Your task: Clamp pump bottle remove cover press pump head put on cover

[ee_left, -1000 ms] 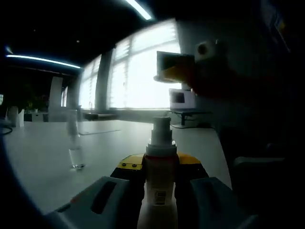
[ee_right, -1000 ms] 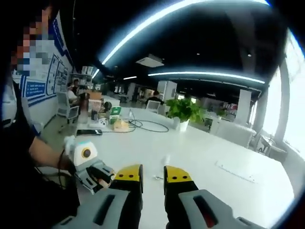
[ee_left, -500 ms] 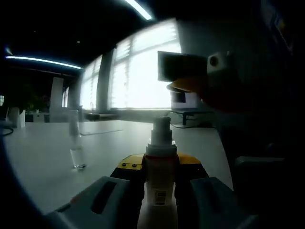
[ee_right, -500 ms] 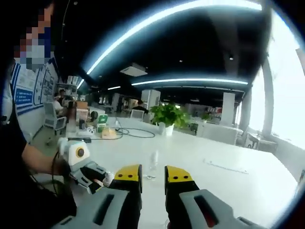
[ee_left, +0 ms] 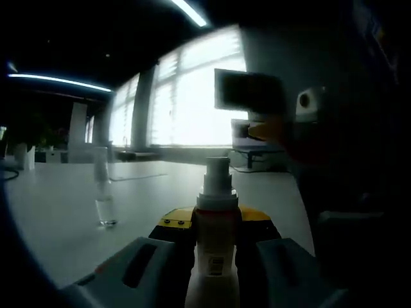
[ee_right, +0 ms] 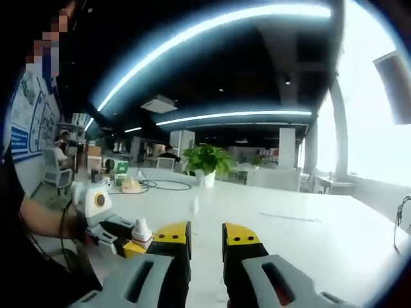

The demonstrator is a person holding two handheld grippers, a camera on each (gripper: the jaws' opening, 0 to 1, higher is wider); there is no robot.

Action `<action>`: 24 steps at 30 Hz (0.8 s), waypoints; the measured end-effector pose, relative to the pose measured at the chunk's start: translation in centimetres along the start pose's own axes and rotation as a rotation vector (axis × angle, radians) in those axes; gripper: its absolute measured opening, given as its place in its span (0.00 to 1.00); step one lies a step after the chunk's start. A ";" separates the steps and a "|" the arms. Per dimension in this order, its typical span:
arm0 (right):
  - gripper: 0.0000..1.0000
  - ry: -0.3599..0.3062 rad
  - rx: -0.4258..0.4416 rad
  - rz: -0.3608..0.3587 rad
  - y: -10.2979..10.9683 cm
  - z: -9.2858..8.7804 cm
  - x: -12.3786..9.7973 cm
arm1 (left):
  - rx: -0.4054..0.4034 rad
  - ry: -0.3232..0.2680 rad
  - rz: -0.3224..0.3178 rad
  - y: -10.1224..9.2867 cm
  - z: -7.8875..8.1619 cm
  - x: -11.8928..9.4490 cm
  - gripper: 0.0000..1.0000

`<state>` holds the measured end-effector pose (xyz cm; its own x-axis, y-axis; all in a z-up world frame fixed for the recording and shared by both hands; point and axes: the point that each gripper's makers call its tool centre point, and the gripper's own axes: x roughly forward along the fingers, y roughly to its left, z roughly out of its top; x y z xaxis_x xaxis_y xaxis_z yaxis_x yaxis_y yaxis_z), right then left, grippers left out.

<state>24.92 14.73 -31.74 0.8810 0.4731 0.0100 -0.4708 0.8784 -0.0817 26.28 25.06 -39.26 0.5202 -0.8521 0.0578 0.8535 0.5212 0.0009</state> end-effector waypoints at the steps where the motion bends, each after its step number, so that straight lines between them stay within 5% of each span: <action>1: 0.14 -0.009 0.044 -0.016 -0.2 -0.2 -0.1 | 0.000 0.000 0.000 0.0 0.0 0.0 0.14; 24: 0.15 0.020 0.098 -0.076 -2.1 -2.4 -1.2 | -0.003 0.002 -0.001 0.1 -0.1 0.0 0.14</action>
<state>24.93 12.14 -33.93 0.9144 0.4048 -0.0073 -0.4046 0.9143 0.0163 26.37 25.08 -39.40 0.5198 -0.8525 0.0561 0.8539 0.5205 -0.0021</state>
